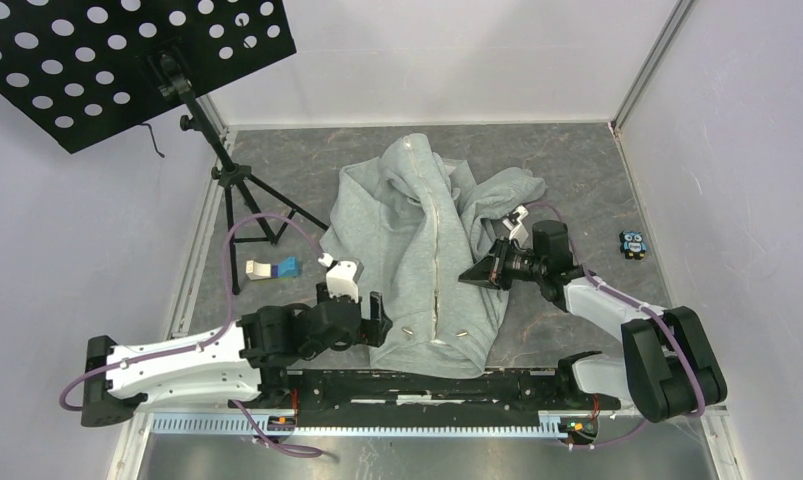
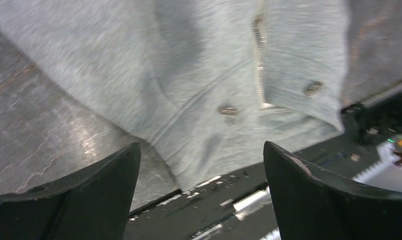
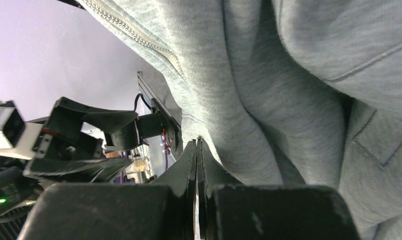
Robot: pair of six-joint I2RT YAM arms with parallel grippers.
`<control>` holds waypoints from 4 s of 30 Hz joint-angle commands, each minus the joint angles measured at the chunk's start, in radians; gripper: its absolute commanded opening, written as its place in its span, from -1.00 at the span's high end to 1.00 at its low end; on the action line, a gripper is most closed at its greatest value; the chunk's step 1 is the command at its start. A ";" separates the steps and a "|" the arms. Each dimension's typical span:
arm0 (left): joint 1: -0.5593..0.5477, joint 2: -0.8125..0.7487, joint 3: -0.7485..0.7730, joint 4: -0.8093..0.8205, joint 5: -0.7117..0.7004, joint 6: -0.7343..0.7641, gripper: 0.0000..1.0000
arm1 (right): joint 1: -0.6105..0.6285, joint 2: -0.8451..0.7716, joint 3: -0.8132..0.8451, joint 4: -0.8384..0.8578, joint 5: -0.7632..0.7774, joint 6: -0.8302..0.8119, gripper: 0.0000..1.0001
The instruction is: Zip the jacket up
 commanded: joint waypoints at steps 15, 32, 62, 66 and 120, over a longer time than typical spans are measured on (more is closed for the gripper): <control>0.348 0.302 0.385 0.283 0.479 0.240 -0.99 | 0.115 -0.051 0.070 -0.030 0.107 -0.140 0.99; 0.436 0.921 0.532 0.457 0.459 0.437 -0.93 | 0.296 -0.049 -0.114 0.171 0.153 -0.243 0.07; 0.664 0.901 0.352 0.632 1.378 0.427 0.95 | 0.423 -0.221 -0.142 -0.254 0.970 -0.620 0.37; 0.676 0.878 0.338 0.670 1.394 0.403 0.96 | 0.425 -0.352 -0.149 -0.204 0.737 -0.611 0.16; 0.672 0.868 0.329 0.685 1.437 0.249 0.95 | 0.726 -0.149 -0.369 0.675 1.045 0.104 -0.24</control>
